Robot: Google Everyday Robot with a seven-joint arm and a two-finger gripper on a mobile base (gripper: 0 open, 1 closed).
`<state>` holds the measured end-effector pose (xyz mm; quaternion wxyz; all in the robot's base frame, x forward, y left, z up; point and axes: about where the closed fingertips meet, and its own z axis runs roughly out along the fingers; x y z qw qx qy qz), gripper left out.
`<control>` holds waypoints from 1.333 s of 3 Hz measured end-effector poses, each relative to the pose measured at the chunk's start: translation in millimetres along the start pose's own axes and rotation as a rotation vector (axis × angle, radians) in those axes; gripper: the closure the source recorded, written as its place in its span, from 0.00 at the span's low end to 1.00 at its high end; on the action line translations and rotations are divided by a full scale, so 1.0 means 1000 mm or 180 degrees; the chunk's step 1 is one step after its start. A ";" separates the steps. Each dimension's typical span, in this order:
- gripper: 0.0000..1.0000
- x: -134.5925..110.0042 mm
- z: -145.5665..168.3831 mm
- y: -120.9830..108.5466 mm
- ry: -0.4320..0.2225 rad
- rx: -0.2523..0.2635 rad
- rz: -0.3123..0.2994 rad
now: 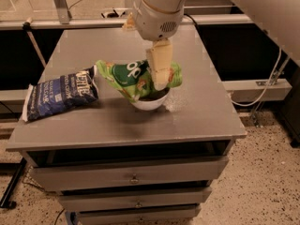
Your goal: Place green rice chip bag into white bowl
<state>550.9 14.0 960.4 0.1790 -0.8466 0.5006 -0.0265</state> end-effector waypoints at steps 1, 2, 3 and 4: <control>0.00 0.000 0.000 0.000 0.0000 0.0000 0.0000; 0.00 0.009 -0.003 0.005 0.0047 0.0018 0.0081; 0.00 0.032 -0.010 0.021 0.0120 0.0024 0.0293; 0.00 0.058 -0.021 0.041 0.0166 0.0072 0.0524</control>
Offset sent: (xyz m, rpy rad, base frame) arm -0.0027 -0.0331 -0.0014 -0.0152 -0.0054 -0.0841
